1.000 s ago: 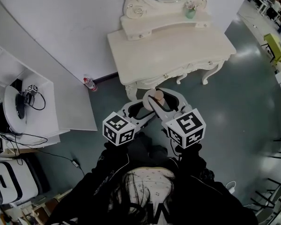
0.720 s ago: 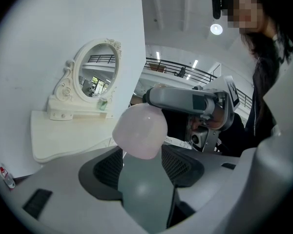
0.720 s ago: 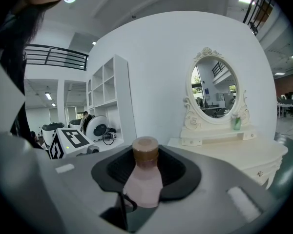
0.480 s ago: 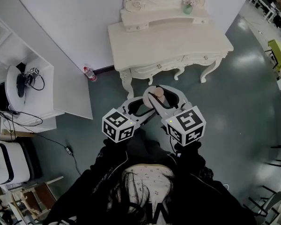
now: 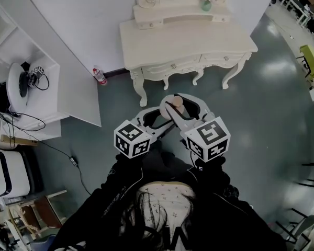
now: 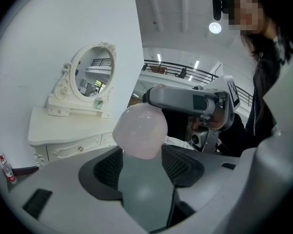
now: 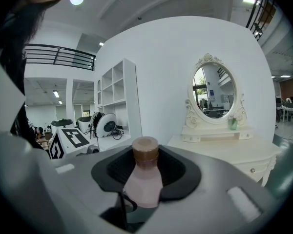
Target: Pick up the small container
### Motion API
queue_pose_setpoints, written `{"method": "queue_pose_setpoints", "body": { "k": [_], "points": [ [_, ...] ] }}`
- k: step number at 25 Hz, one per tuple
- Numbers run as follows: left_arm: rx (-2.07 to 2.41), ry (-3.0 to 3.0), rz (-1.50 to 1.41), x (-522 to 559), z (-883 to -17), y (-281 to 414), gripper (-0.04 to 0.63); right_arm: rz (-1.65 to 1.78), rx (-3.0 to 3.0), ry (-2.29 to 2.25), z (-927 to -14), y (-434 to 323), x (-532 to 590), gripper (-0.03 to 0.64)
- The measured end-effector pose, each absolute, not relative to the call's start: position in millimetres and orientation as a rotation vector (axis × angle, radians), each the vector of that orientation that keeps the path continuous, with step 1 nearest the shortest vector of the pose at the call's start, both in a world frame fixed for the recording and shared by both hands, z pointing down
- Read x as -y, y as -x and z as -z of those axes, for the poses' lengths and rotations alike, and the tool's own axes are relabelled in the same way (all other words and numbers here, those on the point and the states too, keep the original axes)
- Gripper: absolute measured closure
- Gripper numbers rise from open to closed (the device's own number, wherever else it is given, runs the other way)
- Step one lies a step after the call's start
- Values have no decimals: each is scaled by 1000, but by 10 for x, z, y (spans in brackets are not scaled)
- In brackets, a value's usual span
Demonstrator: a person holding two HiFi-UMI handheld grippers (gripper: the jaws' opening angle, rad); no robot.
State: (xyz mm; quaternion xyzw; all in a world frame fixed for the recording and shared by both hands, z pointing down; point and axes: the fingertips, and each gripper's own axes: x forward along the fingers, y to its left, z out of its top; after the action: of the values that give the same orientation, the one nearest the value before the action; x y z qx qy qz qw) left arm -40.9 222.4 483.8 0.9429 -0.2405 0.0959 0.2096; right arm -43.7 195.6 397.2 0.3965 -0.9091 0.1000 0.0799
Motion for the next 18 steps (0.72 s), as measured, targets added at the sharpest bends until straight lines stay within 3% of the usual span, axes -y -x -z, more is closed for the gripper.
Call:
{"method": "queue_pose_setpoints", "body": {
  "k": [18],
  "points": [
    [657, -2628, -277, -2334, -4861, 317, 365, -277, 2706, -1186, -3992, 351, -2079, 471]
  ]
}}
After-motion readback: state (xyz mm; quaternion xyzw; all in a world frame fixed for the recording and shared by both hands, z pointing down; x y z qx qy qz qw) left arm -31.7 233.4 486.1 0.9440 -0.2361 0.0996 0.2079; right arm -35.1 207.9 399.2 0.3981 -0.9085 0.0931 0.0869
